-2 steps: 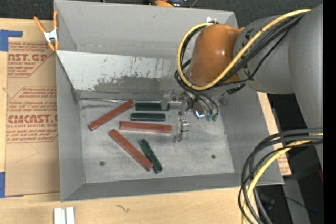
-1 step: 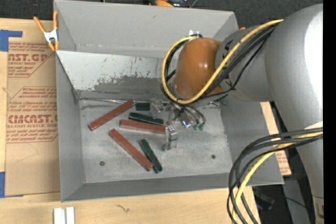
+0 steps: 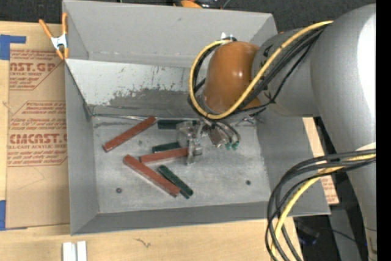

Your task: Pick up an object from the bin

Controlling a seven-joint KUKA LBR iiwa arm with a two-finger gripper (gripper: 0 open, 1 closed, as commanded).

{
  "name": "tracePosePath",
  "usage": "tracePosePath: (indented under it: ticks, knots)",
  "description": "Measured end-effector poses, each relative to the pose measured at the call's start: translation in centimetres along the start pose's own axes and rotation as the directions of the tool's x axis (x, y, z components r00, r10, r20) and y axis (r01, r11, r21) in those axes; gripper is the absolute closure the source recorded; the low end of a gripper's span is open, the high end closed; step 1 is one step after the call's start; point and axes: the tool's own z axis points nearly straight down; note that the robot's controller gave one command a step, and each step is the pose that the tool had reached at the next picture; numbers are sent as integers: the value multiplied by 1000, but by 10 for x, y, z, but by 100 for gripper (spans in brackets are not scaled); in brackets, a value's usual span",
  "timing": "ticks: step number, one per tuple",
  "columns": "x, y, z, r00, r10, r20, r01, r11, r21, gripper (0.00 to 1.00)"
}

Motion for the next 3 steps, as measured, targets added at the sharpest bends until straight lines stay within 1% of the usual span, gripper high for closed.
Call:
tracePosePath:
  ticks: [1,2,3]
  knots:
    - [2,0,3,1000,0,-4,0,1000,0,0]
    - [2,-17,3,999,-45,-2,45,999,0,0]
    - [-5,-16,3,995,-104,-3,104,995,0,0]
